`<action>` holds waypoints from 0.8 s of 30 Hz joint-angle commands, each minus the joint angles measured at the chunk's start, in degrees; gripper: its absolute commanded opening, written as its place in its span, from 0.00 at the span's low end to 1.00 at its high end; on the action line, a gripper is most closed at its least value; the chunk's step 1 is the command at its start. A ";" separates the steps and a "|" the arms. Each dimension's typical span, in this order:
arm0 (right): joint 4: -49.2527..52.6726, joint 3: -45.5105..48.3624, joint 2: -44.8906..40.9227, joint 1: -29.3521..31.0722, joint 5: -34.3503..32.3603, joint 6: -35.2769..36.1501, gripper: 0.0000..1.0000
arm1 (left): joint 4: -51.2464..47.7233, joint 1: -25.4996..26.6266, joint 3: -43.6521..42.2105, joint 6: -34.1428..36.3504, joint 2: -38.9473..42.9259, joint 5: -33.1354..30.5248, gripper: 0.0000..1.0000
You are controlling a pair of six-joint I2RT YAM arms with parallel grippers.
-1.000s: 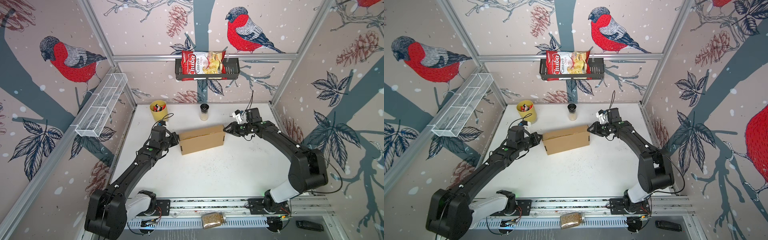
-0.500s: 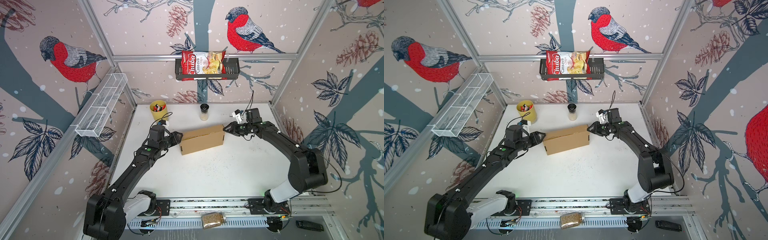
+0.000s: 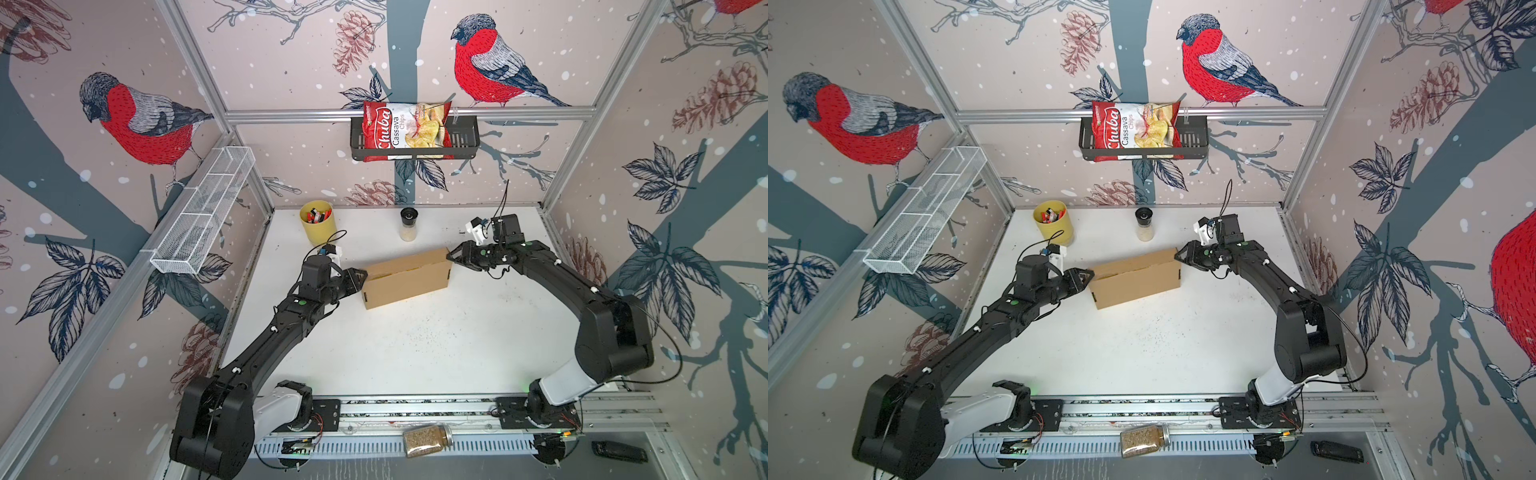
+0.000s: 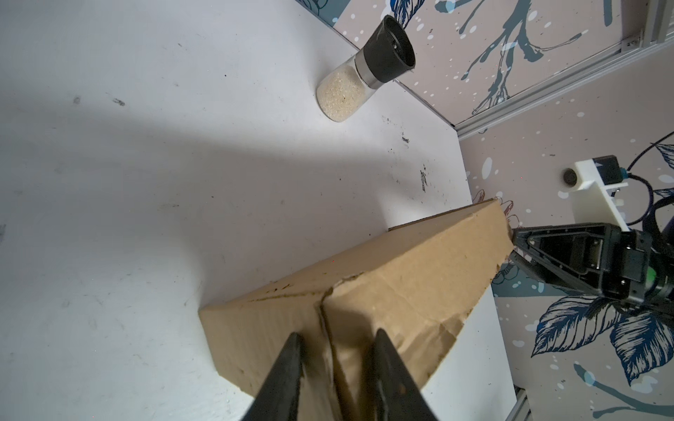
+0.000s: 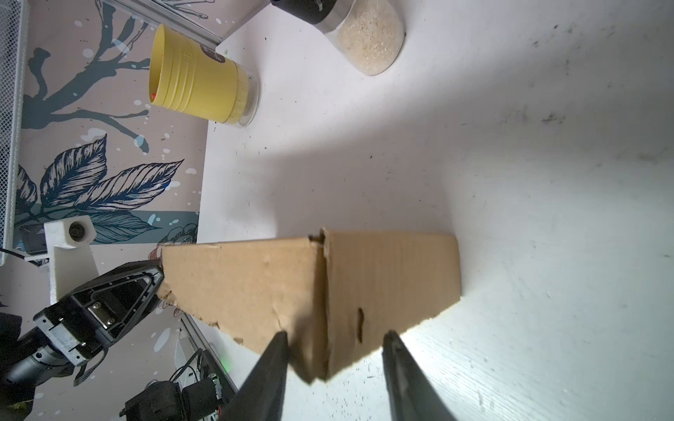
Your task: Fold the paper box
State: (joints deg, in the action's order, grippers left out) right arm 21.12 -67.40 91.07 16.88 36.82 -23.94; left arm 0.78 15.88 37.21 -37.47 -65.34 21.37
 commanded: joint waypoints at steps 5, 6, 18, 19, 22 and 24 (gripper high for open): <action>1.29 -2.00 1.08 0.95 0.31 1.80 0.50 | -2.38 -0.21 0.56 1.90 -0.90 0.27 0.30; 1.90 -1.83 1.45 1.03 -0.41 2.22 0.48 | -2.61 -0.21 0.68 1.95 -1.06 0.21 0.30; 1.18 0.87 0.25 0.55 -1.66 2.09 0.36 | -3.23 -0.23 1.24 2.36 -1.71 1.09 0.28; 1.28 0.80 0.04 0.60 -1.62 2.15 0.37 | -3.24 -0.18 1.32 2.47 -1.56 1.12 0.28; 1.11 0.95 -0.71 0.53 -1.44 2.09 0.39 | -3.16 -0.21 1.39 2.39 -0.71 1.36 0.29; 0.98 1.25 -0.90 0.58 -0.95 1.86 0.39 | -3.06 -0.23 1.32 2.47 -0.58 1.91 0.31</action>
State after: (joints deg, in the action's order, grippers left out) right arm 20.67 -66.37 90.67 17.34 35.99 -22.41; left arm 0.10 15.64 38.39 -35.97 -66.17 22.24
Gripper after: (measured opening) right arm 0.393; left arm 0.310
